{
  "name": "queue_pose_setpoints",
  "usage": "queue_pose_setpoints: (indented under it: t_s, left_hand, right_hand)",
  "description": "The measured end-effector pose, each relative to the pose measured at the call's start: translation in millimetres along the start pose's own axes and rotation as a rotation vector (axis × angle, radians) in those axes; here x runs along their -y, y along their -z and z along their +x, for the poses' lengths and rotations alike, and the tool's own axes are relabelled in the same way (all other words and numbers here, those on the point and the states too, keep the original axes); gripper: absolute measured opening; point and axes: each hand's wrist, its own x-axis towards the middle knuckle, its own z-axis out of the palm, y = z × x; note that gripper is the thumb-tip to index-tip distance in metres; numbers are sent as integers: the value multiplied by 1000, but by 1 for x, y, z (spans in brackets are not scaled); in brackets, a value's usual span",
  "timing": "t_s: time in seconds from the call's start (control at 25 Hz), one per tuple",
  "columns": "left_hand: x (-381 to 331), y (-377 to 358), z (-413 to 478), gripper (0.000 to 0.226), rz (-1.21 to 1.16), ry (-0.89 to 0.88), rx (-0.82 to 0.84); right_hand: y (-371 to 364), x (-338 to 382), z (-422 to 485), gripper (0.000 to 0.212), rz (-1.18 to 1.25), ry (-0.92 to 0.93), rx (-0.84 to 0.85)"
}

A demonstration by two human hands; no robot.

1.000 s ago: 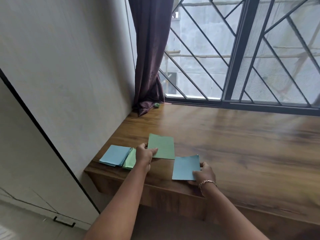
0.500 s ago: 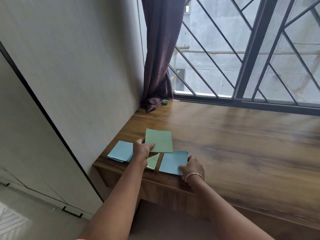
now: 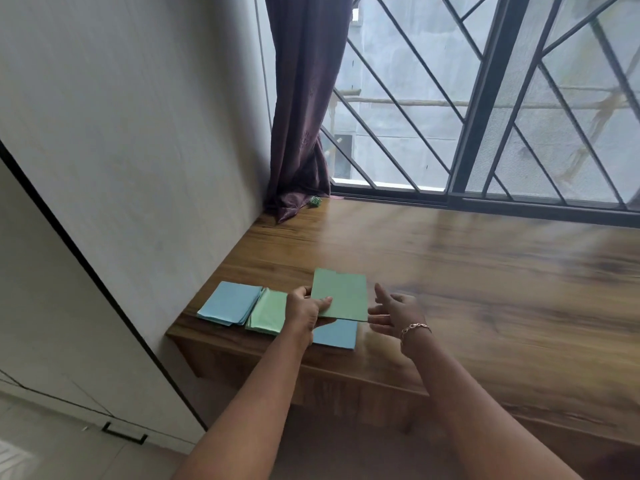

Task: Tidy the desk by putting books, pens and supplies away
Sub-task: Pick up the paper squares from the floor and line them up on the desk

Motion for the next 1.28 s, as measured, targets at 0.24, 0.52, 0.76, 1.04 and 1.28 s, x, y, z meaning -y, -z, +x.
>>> queue_pose_setpoints:
  t_s: [0.24, 0.52, 0.76, 1.04, 1.28]
  left_hand:
    - [30, -33, 6, 32, 393, -196, 20]
    - [40, -29, 2, 29, 967, -532, -29]
    - [51, -20, 1, 37, 1172, -634, 30]
    - [59, -18, -13, 51, 1372, -767, 68]
    - [70, -32, -50, 63, 1450, -812, 160]
  right_hand:
    - [37, -13, 4, 19, -82, -29, -80]
    - [58, -39, 14, 18, -386, -63, -239]
    - [50, -27, 1, 16, -737, -44, -359]
    - [58, -31, -19, 29, -941, 95, -449]
    - [89, -62, -84, 56, -1293, 425, -533]
